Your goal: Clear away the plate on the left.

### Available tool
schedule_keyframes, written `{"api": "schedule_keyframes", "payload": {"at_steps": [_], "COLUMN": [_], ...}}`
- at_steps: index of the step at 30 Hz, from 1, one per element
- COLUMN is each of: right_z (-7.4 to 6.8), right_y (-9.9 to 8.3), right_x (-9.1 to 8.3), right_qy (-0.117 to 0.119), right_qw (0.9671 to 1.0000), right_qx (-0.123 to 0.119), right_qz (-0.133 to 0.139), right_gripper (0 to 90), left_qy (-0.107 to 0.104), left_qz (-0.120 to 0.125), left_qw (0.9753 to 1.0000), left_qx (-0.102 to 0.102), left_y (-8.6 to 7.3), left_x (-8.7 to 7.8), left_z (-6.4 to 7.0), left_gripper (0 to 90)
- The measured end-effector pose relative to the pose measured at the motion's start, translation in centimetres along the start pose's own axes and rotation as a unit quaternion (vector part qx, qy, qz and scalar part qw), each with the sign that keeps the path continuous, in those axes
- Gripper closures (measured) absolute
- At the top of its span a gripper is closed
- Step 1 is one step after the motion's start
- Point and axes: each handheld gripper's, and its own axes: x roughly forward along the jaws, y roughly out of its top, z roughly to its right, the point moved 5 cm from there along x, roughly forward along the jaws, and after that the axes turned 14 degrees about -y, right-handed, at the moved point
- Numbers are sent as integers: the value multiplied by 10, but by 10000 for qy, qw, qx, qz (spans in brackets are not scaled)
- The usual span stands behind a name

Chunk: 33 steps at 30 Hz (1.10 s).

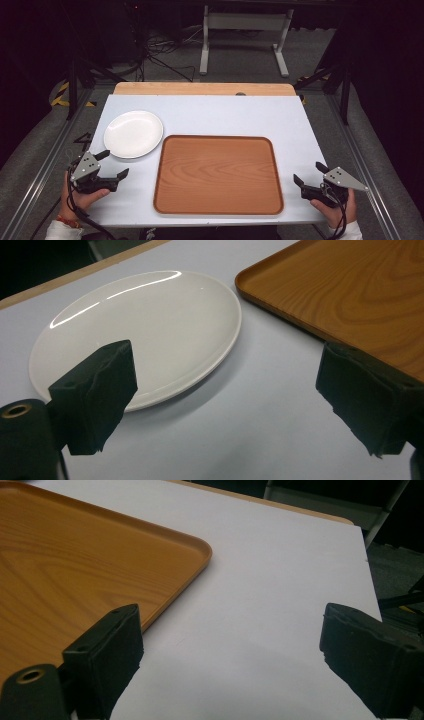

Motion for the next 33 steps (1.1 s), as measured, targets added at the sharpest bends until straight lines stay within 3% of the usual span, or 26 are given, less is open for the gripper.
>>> {"api": "schedule_keyframes", "payload": {"at_steps": [20, 25, 28, 29, 31, 32, 33], "right_z": [-6, -6, -6, -6, -6, -6, -6], "right_y": [0, 0, -2, -2, -1, -1, -1], "right_x": [2, 3, 3, 3, 3, 3, 3], "right_qy": [40, 54, 54, 54, 55, 54, 50], "right_qw": [9999, 9999, 9999, 9999, 9999, 9999, 9999], "right_qx": [-94, -89, -92, -92, -85, -75, -70], "right_qz": [-74, -70, -106, -106, -94, -92, -102], "right_gripper": [110, 110, 110, 110, 110, 110, 110], "left_qy": [103, 191, 382, 382, 483, 531, 586], "left_qz": [-395, -655, -1039, -1039, -1196, -1313, -1487], "left_qw": [9988, 9969, 9913, 9913, 9885, 9864, 9828], "left_qx": [264, 391, 708, 708, 788, 832, 927], "left_y": [0, 2, 4, 4, 6, 7, 7], "left_x": [5, 10, 19, 19, 23, 26, 32], "left_z": [3, 3, -3, -3, -6, -8, -10], "left_gripper": [103, 107, 136, 139, 148, 151, 153]}}
